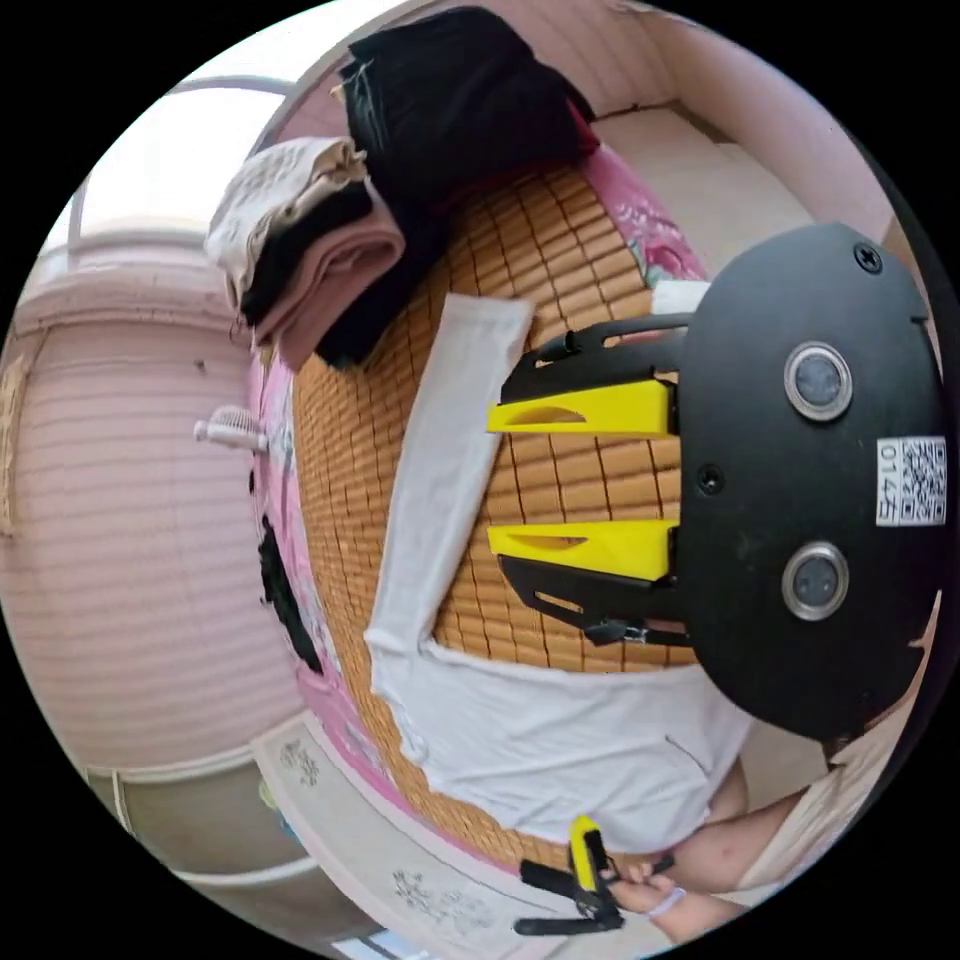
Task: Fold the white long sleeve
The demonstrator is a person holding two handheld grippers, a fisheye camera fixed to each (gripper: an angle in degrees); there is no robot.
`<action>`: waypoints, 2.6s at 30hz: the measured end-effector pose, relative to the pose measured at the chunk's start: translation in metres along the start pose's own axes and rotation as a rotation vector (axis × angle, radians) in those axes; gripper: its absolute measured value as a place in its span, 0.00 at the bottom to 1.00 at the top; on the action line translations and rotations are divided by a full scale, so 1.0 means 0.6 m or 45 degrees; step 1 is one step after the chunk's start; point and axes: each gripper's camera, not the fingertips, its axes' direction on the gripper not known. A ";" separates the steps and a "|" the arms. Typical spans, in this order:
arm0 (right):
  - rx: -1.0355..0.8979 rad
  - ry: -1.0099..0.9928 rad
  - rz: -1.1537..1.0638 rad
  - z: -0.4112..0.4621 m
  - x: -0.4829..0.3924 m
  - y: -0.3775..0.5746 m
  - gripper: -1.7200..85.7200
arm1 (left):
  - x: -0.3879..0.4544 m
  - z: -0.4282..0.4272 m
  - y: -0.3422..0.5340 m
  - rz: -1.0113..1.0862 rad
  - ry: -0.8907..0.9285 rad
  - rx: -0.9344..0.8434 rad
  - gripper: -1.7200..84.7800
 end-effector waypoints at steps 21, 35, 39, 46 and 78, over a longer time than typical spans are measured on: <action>0.144 -0.621 -0.136 -0.018 -0.087 -0.134 0.04 | 0.074 0.082 0.018 0.339 0.187 -0.147 0.01; 0.154 -1.466 -1.374 -0.238 -0.580 0.012 0.10 | -0.112 -0.139 0.111 -0.052 0.203 0.254 0.01; -0.296 -1.322 -1.454 -0.150 -0.632 0.146 0.11 | -0.168 -0.173 0.147 -0.165 0.106 0.238 0.01; -0.399 -1.025 -1.309 -0.086 -0.628 0.172 0.11 | -0.249 -0.171 0.127 -0.256 0.021 0.259 0.06; -0.111 -0.657 -0.923 0.204 -0.521 -0.006 0.03 | -0.356 0.268 -0.688 0.176 0.286 -0.031 0.02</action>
